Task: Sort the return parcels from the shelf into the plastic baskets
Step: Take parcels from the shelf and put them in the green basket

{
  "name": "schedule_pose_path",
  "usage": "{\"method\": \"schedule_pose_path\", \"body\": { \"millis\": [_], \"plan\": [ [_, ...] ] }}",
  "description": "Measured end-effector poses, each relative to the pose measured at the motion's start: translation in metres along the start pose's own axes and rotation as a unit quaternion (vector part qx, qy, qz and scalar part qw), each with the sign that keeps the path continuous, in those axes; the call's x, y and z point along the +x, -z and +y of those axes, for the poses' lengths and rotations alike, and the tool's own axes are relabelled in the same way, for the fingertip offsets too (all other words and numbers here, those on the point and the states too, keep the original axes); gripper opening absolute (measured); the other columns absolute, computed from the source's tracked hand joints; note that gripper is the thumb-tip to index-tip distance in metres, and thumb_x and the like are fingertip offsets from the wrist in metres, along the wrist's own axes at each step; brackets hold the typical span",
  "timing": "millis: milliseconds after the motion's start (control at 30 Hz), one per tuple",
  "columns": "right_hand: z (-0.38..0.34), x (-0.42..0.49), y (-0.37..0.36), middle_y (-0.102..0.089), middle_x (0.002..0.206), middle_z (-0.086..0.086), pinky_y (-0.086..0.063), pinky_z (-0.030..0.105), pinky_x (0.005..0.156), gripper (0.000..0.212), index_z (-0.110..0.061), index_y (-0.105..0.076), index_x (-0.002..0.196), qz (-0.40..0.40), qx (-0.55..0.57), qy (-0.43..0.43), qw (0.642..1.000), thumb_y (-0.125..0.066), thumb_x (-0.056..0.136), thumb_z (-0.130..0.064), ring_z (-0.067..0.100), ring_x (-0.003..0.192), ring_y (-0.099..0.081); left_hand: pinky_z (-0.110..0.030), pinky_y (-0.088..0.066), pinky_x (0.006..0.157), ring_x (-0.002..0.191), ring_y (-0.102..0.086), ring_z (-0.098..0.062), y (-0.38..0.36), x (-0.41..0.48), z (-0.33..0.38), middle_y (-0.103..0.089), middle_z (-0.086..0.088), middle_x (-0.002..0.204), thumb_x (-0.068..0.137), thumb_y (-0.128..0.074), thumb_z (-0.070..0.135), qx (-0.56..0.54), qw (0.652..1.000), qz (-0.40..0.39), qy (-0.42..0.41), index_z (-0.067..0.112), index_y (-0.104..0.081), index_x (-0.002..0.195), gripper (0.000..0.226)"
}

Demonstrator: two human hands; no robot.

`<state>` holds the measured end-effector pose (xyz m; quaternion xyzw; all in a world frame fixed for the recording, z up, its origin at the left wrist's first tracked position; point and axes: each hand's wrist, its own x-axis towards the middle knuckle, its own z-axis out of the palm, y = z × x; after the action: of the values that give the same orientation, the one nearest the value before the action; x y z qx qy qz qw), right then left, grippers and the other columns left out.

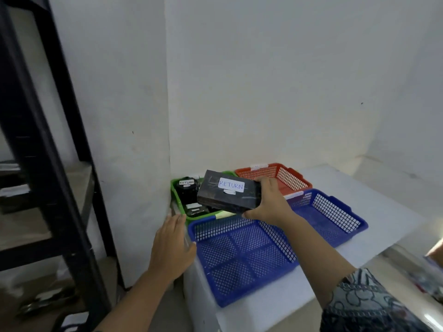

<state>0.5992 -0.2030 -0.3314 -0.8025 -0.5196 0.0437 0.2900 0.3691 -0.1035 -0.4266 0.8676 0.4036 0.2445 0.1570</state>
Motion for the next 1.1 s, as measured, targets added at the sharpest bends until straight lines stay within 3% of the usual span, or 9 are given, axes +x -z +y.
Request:
{"method": "schedule_pose_path", "body": {
  "millis": [300, 500, 667, 800, 933, 1100],
  "plan": [
    [0.066, 0.109, -0.081, -0.026, 0.128, 0.007, -0.047, 0.033, 0.093, 0.098, -0.013, -0.028, 0.134, 0.002, 0.011, -0.083, 0.997, -0.088, 0.058, -0.032, 0.020, 0.107, -0.045, -0.039, -0.020, 0.116, 0.143, -0.015, -0.023, -0.088, 0.095, -0.040, -0.022, -0.008, 0.154, 0.089, -0.056, 0.035, -0.018, 0.997, -0.045, 0.067, 0.010, -0.021, 0.147, 0.072],
    [0.097, 0.158, -0.126, -0.026, 0.126, 0.008, -0.043, 0.027, 0.081, 0.093, -0.010, -0.029, 0.130, 0.015, 0.020, -0.129, 0.991, -0.086, 0.060, -0.031, 0.018, 0.102, -0.041, -0.038, -0.021, 0.115, 0.142, -0.016, -0.027, -0.120, 0.128, -0.056, -0.015, -0.013, 0.155, 0.088, -0.059, 0.031, -0.025, 0.991, -0.050, 0.119, 0.004, -0.015, 0.148, 0.078],
    [0.115, 0.191, -0.153, -0.028, 0.127, 0.013, -0.050, 0.035, 0.085, 0.095, -0.008, -0.027, 0.129, 0.009, 0.003, -0.200, 0.980, -0.086, 0.060, -0.037, 0.028, 0.107, -0.047, -0.038, -0.020, 0.115, 0.142, -0.017, -0.030, -0.139, 0.139, -0.065, -0.014, -0.018, 0.154, 0.087, -0.061, 0.031, -0.013, 0.986, -0.054, 0.156, 0.001, -0.014, 0.147, 0.082],
    [0.123, 0.211, -0.169, -0.028, 0.128, 0.017, -0.051, 0.041, 0.088, 0.100, -0.003, -0.024, 0.131, 0.012, 0.015, -0.281, 0.959, -0.085, 0.061, -0.039, 0.032, 0.107, -0.047, -0.035, -0.015, 0.114, 0.144, -0.011, -0.027, -0.151, 0.137, -0.058, -0.006, -0.015, 0.156, 0.091, -0.053, 0.029, -0.048, 0.979, -0.047, 0.193, 0.003, -0.006, 0.148, 0.078],
    [0.129, 0.229, -0.179, -0.020, 0.139, 0.025, -0.049, 0.043, 0.091, 0.112, 0.002, -0.011, 0.142, -0.011, 0.018, -0.342, 0.939, -0.083, 0.068, -0.041, 0.039, 0.113, -0.047, -0.035, -0.015, 0.113, 0.143, -0.012, -0.027, -0.157, 0.137, -0.057, -0.006, -0.014, 0.157, 0.083, -0.037, 0.044, -0.048, 0.975, -0.038, 0.213, 0.004, -0.009, 0.148, 0.082],
    [0.130, 0.244, -0.191, -0.019, 0.142, 0.025, -0.047, 0.042, 0.085, 0.109, 0.001, -0.015, 0.140, -0.038, 0.005, -0.388, 0.921, -0.084, 0.067, -0.040, 0.041, 0.119, -0.043, -0.037, -0.015, 0.116, 0.144, -0.011, -0.023, -0.160, 0.135, -0.058, -0.005, -0.010, 0.157, 0.079, -0.029, 0.053, -0.048, 0.975, -0.029, 0.215, 0.008, -0.006, 0.149, 0.087]
  ]
}}
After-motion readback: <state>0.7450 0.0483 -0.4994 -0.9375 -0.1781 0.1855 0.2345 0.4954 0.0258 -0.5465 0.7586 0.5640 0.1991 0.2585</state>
